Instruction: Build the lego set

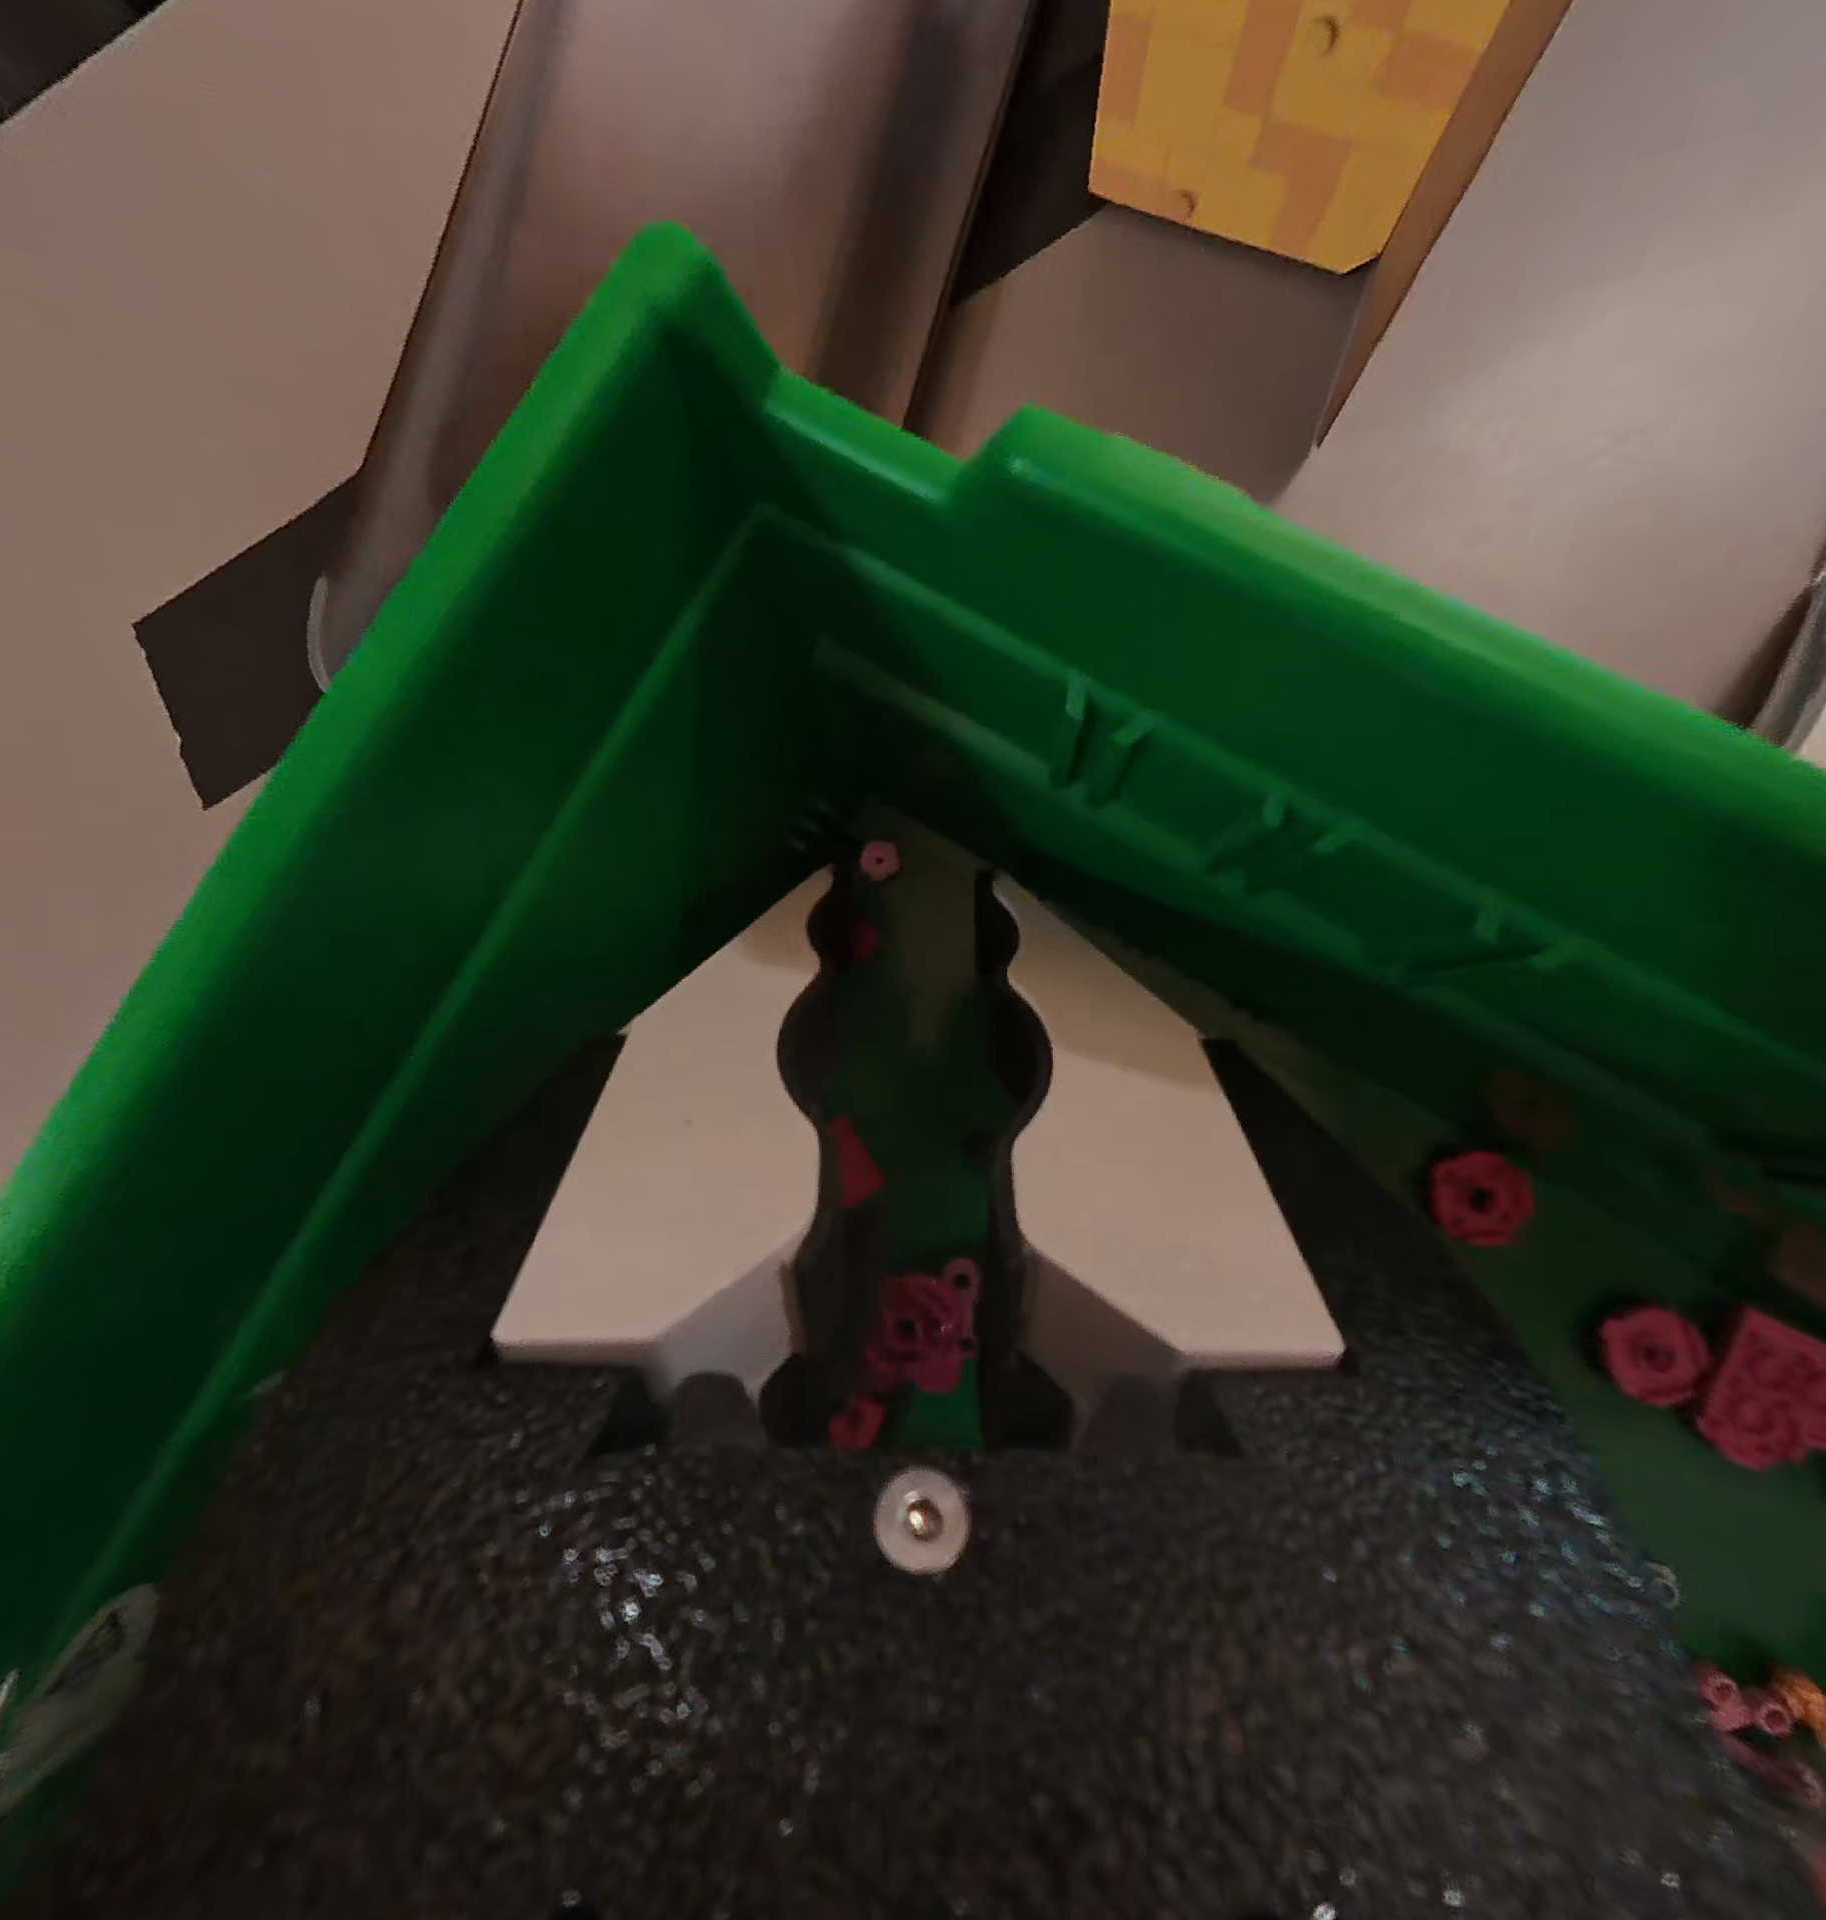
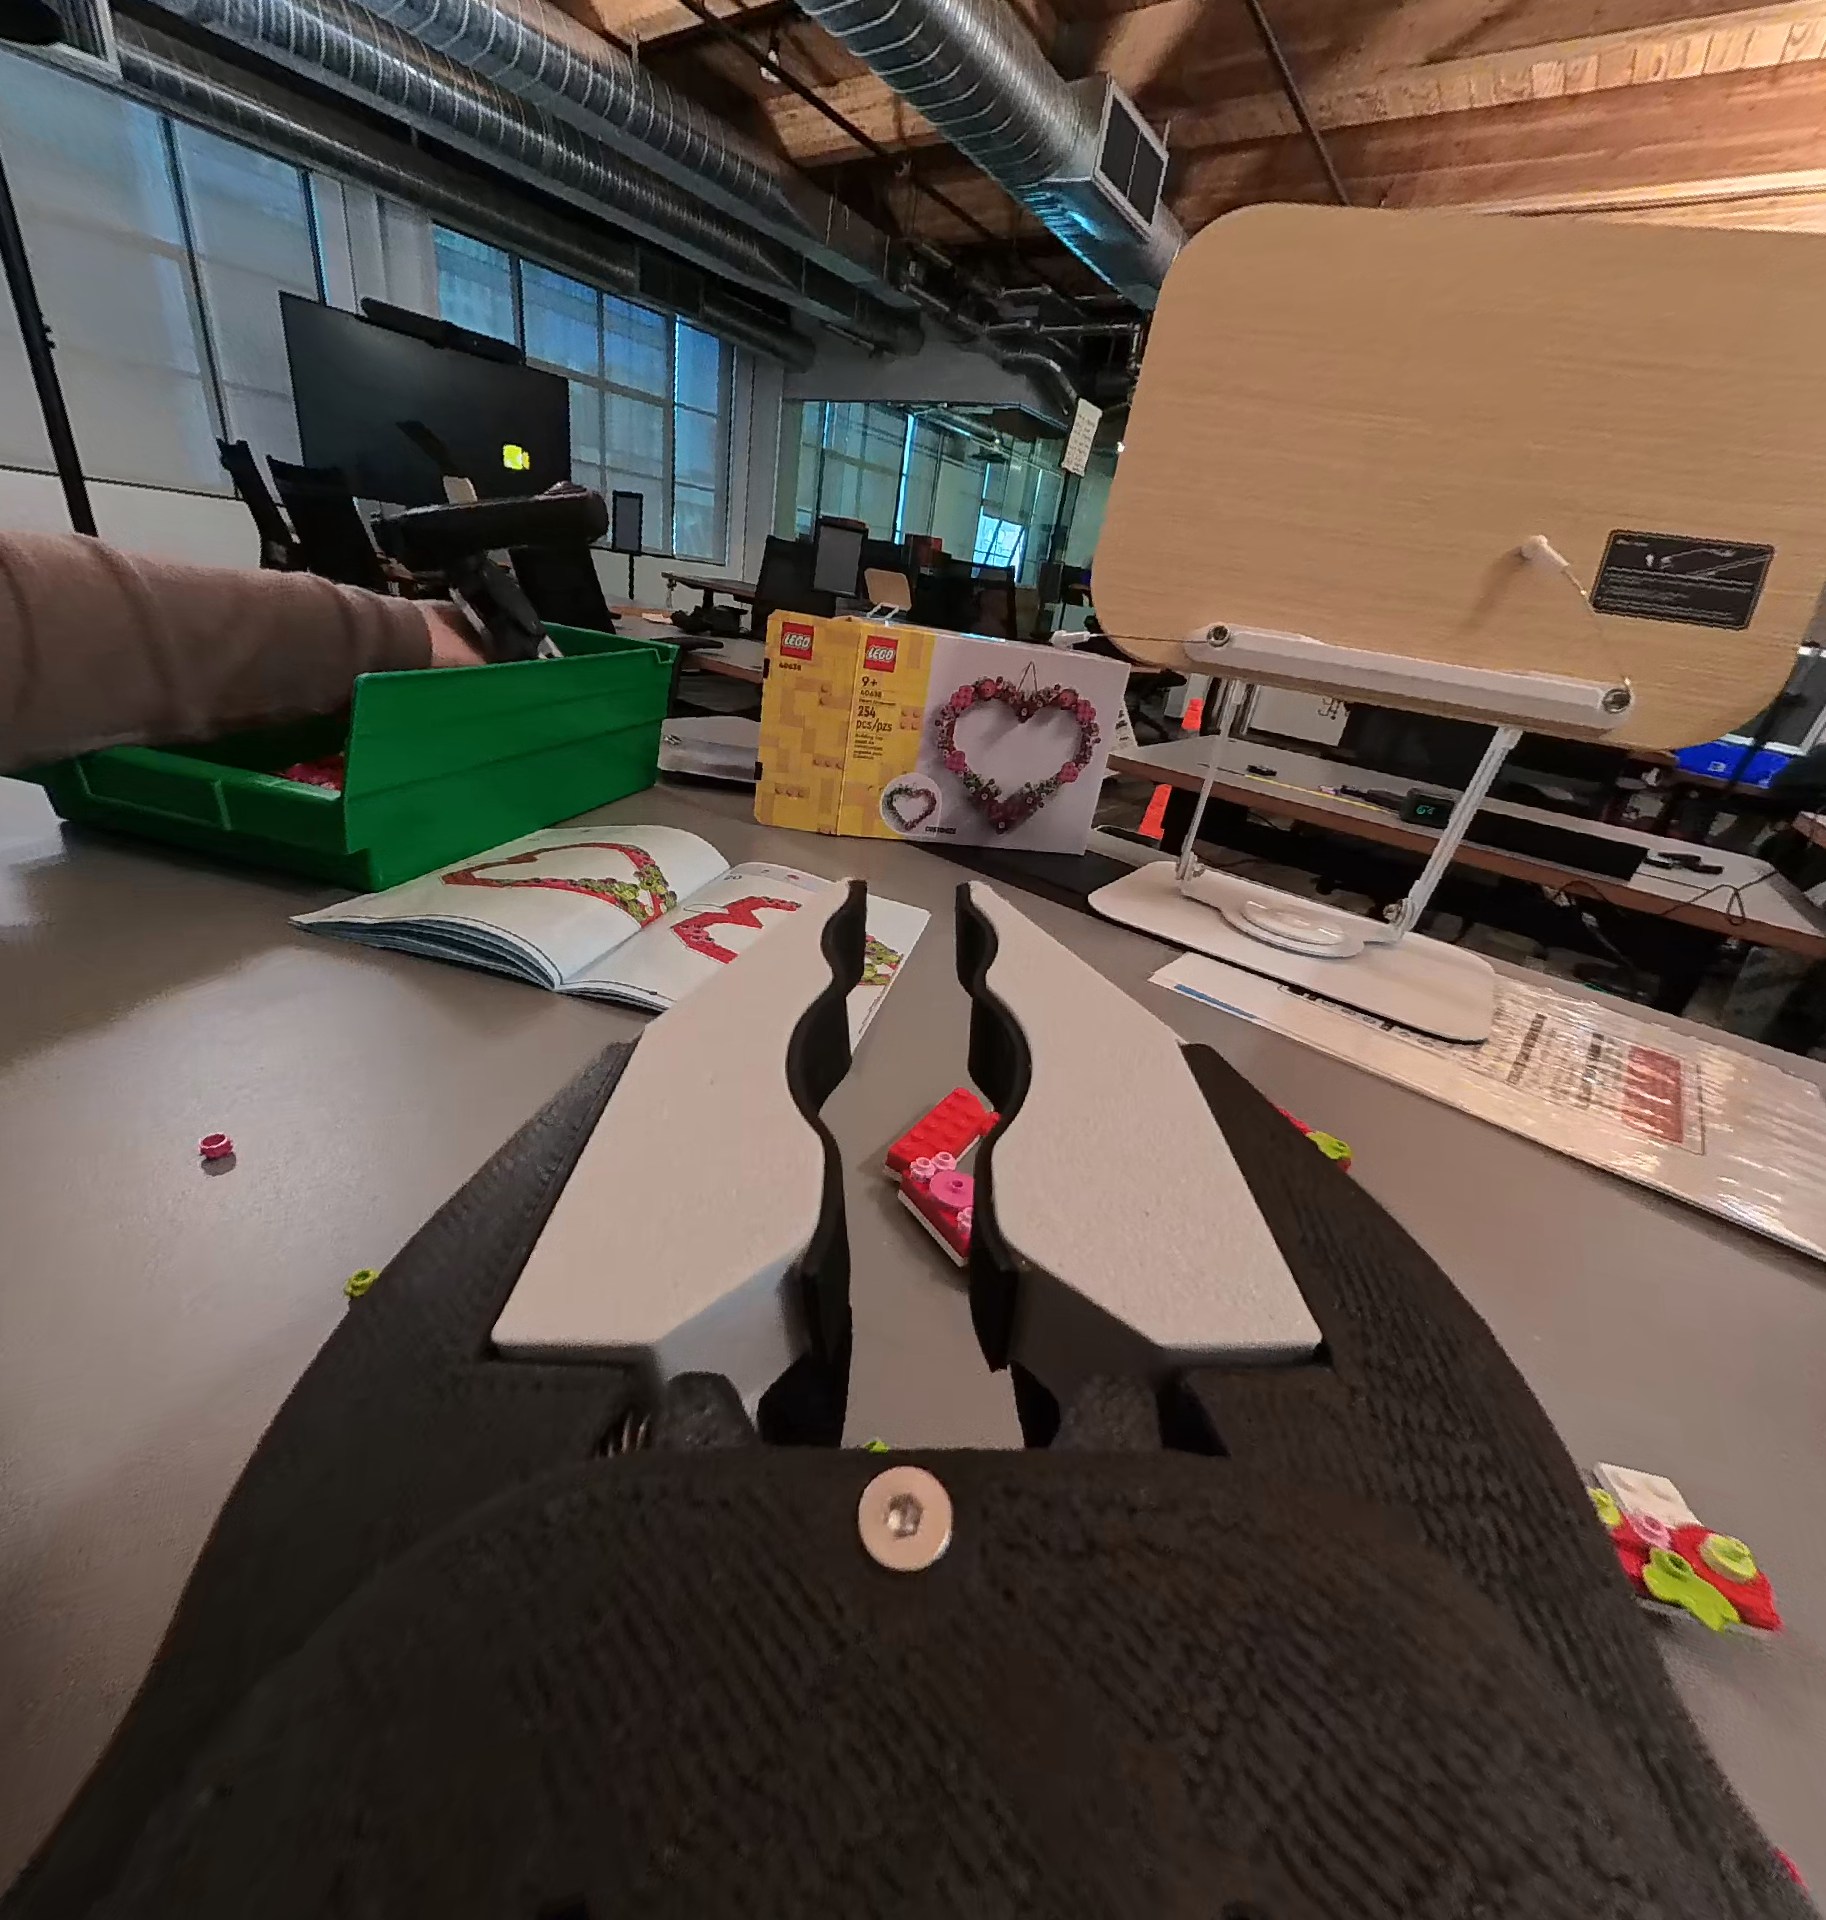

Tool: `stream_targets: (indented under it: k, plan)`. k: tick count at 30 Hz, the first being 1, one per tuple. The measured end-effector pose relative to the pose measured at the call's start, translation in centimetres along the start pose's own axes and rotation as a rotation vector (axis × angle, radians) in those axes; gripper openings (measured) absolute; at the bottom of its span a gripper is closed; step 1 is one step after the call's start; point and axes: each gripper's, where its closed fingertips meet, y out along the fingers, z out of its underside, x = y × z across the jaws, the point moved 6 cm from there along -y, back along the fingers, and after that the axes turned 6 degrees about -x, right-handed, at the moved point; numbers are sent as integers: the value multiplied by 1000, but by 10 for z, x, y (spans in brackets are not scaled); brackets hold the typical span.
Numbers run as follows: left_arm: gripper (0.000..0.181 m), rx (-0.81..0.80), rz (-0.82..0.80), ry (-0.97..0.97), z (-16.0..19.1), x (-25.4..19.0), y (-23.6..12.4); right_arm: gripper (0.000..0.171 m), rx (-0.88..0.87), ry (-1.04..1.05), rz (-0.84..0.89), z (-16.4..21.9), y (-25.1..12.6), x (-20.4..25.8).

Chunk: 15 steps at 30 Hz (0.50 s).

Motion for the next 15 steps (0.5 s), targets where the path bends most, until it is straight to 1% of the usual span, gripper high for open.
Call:
stream_targets:
  k: [5, 11, 15]
  plan:
    - [23, 6, 2, -21, 3, 4, 2, 15, 5, -7, -7, 1, 1, 2]
    - [17, -18, 44, -142, 3, 7, 4, 15, 4, -13, -8, 1, 1, 2]
    - [12, -37, 30, -188, 4, 10, 4, 15, 4, -17, -14, 1, 1, 4]
